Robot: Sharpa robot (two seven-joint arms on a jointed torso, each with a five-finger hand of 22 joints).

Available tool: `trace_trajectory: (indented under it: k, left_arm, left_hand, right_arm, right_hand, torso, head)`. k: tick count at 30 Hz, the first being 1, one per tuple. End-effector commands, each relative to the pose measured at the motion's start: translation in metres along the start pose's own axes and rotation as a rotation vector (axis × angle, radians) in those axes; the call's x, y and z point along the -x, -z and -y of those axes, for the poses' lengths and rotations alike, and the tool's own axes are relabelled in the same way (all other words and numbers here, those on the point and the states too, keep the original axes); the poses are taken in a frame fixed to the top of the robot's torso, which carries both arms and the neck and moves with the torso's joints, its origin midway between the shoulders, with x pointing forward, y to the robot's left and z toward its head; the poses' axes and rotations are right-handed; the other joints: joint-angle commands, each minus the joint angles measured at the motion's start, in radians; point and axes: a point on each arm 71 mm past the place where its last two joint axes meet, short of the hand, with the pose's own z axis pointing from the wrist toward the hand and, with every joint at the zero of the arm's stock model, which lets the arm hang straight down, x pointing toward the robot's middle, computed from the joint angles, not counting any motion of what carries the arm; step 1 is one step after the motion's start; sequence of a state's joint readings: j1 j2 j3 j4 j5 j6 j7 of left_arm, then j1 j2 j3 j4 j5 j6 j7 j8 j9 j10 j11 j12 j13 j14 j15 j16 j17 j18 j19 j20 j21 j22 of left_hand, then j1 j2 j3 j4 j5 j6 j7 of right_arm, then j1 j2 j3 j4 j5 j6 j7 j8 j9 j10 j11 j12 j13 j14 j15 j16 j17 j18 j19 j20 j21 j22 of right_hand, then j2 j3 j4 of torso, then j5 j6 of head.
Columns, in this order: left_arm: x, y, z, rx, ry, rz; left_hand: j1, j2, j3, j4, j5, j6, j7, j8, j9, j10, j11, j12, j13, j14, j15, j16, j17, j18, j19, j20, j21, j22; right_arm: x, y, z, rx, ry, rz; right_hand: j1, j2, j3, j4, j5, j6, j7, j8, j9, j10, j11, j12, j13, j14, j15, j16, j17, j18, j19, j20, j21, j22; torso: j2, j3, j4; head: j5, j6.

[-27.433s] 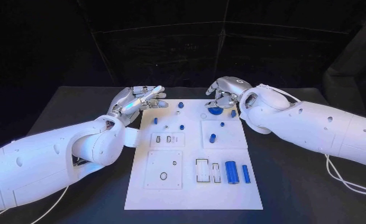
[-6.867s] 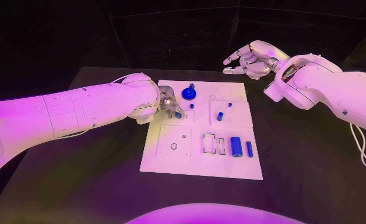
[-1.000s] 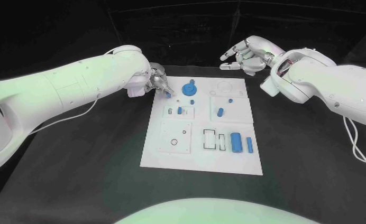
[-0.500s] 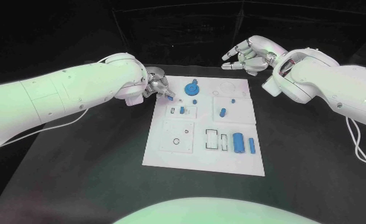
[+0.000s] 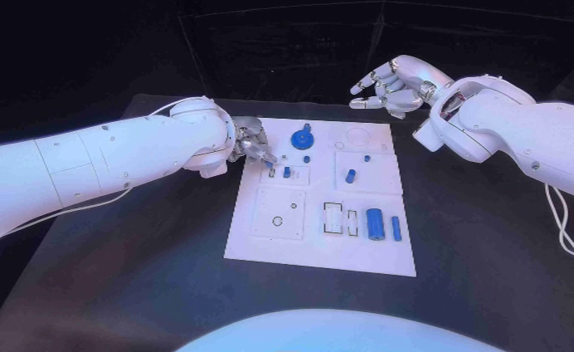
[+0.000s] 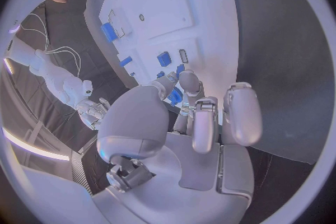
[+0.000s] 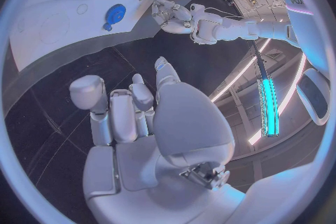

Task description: Assemble the parts on the task board

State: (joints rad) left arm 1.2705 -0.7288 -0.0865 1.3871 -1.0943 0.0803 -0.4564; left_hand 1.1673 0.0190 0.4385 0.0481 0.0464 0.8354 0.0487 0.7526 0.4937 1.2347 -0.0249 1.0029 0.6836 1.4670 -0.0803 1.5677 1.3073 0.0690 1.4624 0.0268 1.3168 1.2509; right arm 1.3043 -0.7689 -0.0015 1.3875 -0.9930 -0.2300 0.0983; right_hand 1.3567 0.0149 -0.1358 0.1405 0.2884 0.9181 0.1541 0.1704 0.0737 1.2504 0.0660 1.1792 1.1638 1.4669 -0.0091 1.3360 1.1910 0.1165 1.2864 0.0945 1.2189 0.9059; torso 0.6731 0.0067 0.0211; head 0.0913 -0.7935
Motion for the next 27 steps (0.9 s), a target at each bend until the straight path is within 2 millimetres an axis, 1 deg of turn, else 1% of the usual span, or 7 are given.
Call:
trace_trajectory:
  k: [1, 8, 16, 22, 27]
  left_arm:
    - [0.0, 0.0, 0.002, -0.004, -0.049, 0.027]
    - [-0.004, 0.0, 0.001, 0.004, -0.068, 0.0]
    - [-0.011, -0.001, 0.002, 0.008, -0.087, -0.032]
    - [-0.014, -0.002, 0.002, 0.009, -0.092, -0.038]
    - [-0.015, -0.003, 0.002, 0.011, -0.094, -0.041]
  left_hand:
    - [0.0, 0.007, 0.103, -0.094, 0.003, -0.004, -0.001, 0.004, 0.001, 0.006, -0.001, -0.003, -0.001, 0.104, -0.003, 0.003, 0.263, 0.002, 0.001, -0.001, -0.003, -0.001]
    - [-0.001, 0.005, 0.105, -0.095, 0.003, -0.004, -0.002, 0.004, 0.001, 0.007, -0.001, -0.002, 0.0, 0.104, -0.003, 0.003, 0.263, 0.002, 0.001, -0.001, -0.003, -0.001]
    - [-0.002, 0.002, 0.108, -0.096, 0.003, -0.004, -0.002, 0.005, 0.002, 0.008, -0.001, -0.002, 0.001, 0.104, -0.003, 0.003, 0.263, 0.002, 0.001, -0.001, -0.003, 0.0]
    - [-0.002, 0.002, 0.108, -0.096, 0.003, -0.004, -0.002, 0.005, 0.002, 0.008, -0.001, -0.002, 0.001, 0.104, -0.003, 0.003, 0.263, 0.002, 0.001, -0.001, -0.003, 0.0]
    - [-0.003, 0.001, 0.109, -0.097, 0.003, -0.004, -0.002, 0.006, 0.002, 0.009, -0.001, 0.0, 0.004, 0.104, -0.003, 0.003, 0.263, 0.002, 0.001, -0.001, -0.002, 0.0]
  right_arm:
    - [0.0, 0.0, -0.001, 0.007, 0.001, -0.006]
    - [0.0, 0.0, -0.001, 0.007, 0.001, -0.005]
    - [0.0, 0.0, -0.001, 0.007, 0.001, -0.006]
    - [0.0, 0.0, -0.001, 0.007, 0.001, -0.006]
    - [0.0, 0.0, -0.001, 0.007, 0.001, -0.006]
  right_hand:
    - [-0.001, 0.011, -0.005, 0.0, 0.004, -0.007, -0.001, 0.004, -0.002, -0.005, 0.0, -0.005, -0.002, 0.021, -0.004, -0.003, -0.001, 0.006, -0.004, -0.003, -0.004, -0.001]
    - [-0.001, 0.011, -0.005, 0.0, 0.004, -0.007, -0.001, 0.004, -0.002, -0.005, 0.0, -0.005, -0.002, 0.021, -0.004, -0.003, -0.001, 0.006, -0.004, -0.003, -0.004, -0.001]
    - [-0.001, 0.011, -0.005, 0.0, 0.004, -0.007, -0.001, 0.004, -0.002, -0.005, 0.0, -0.005, -0.002, 0.021, -0.004, -0.003, -0.001, 0.006, -0.004, -0.003, -0.004, -0.001]
    - [-0.001, 0.011, -0.005, 0.0, 0.004, -0.007, -0.001, 0.004, -0.002, -0.005, 0.0, -0.005, -0.002, 0.021, -0.004, -0.003, -0.001, 0.006, -0.004, -0.003, -0.004, -0.001]
    - [-0.001, 0.011, -0.005, 0.0, 0.004, -0.007, -0.001, 0.004, -0.002, -0.005, 0.0, -0.005, -0.002, 0.021, -0.004, -0.003, -0.001, 0.006, -0.004, -0.003, -0.004, -0.001]
  torso:
    - [0.001, 0.0004, -0.0006]
    - [0.0, 0.0013, -0.0002]
    - [0.0, 0.0005, -0.0012]
    - [0.0, 0.0006, 0.0007]
    - [0.0, 0.0004, -0.0002]
  head:
    - [-0.002, -0.003]
    - [-0.002, -0.004]
    - [-0.002, -0.006]
    - [-0.003, -0.005]
    - [-0.003, -0.005]
